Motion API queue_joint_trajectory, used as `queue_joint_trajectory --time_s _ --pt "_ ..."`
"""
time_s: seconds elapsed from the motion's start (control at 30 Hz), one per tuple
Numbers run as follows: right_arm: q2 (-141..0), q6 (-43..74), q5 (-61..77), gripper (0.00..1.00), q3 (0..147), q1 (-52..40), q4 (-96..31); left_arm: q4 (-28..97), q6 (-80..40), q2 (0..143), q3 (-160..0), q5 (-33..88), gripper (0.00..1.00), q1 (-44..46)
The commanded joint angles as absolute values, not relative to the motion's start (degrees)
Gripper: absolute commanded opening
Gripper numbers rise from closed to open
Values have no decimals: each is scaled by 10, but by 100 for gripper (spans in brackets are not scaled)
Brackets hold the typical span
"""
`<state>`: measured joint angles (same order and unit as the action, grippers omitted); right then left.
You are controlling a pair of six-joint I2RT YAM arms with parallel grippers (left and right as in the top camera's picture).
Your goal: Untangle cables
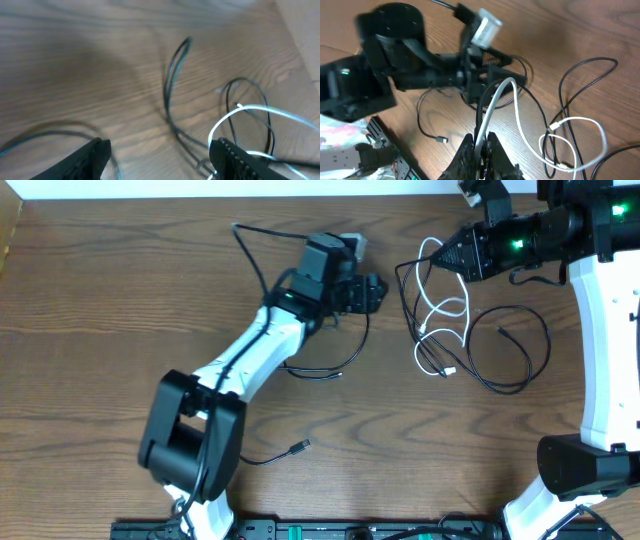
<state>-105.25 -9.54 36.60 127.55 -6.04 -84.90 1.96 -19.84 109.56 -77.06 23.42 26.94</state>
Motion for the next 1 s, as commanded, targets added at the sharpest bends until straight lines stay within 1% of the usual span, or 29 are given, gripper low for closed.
queue_joint_trajectory --time_s 0.0,0.03,0.1,0.2,0.33,0.47,0.63,0.67,0.77,0.87,0.97 --pt "-1044 -109 377 1 1277 -61 -853 -23 -240 1144 -769 229 70 275" --pt "-1044 -110 377 1 1277 -61 -856 -62 -269 1167 -769 229 70 276" --pt "-1044 -115 376 1 1277 -61 -859 -100 -290 1188 -769 234 72 276" --pt "-1044 -115 376 1 1277 -61 -862 -168 -307 1221 -769 260 72 281" --pt "-1044 -115 376 1 1277 -61 -861 -235 -319 1259 -769 263 72 294" --pt "-1044 -119 369 1 1277 -61 -862 -274 -318 1287 -769 263 72 311" --pt "-1044 -116 345 1 1278 -56 -846 -269 -318 1293 -769 228 72 329" --pt "-1044 -108 345 1 1280 -54 -838 -267 -318 1293 -769 217 71 332" --pt "-1042 -88 351 1 1294 -44 -817 -244 -319 1293 -769 178 64 338" --pt "-1035 -77 351 1 1313 -33 -802 -207 -318 1293 -769 144 55 339" --pt "-1030 -77 345 1 1327 -21 -795 -182 -318 1293 -769 136 44 337"
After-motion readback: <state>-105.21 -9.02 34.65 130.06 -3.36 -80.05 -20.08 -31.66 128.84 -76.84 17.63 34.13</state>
